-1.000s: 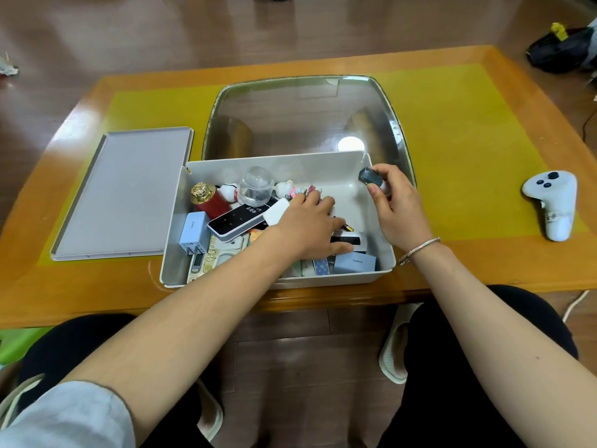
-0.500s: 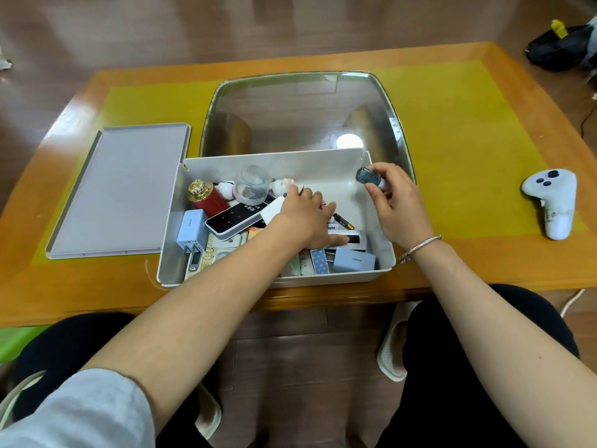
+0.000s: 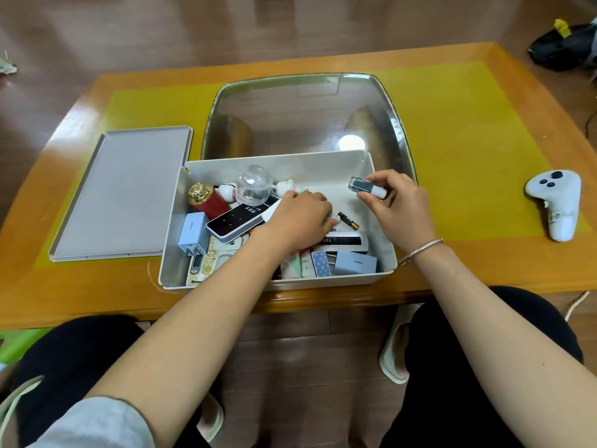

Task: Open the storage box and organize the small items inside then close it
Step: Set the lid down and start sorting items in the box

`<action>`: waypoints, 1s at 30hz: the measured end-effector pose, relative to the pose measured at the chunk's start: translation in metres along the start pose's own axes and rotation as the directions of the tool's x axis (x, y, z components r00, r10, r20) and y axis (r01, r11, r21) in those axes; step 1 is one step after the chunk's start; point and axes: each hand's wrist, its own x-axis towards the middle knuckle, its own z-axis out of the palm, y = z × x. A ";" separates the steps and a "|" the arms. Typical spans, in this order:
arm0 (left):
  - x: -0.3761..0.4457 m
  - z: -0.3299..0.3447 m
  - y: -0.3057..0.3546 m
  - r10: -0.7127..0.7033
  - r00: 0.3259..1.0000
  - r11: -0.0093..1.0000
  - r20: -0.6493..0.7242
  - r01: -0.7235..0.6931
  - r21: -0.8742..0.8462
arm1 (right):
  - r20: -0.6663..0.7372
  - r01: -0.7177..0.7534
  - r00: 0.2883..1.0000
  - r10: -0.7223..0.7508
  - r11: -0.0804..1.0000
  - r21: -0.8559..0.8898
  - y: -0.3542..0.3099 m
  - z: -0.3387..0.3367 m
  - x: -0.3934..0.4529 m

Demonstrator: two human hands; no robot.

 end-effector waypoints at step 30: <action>0.024 -0.004 0.011 -0.278 0.944 0.949 -0.180 0.241 -0.201 | 0.053 -0.107 0.993 0.105 0.993 0.042 -0.003 0.000 0.002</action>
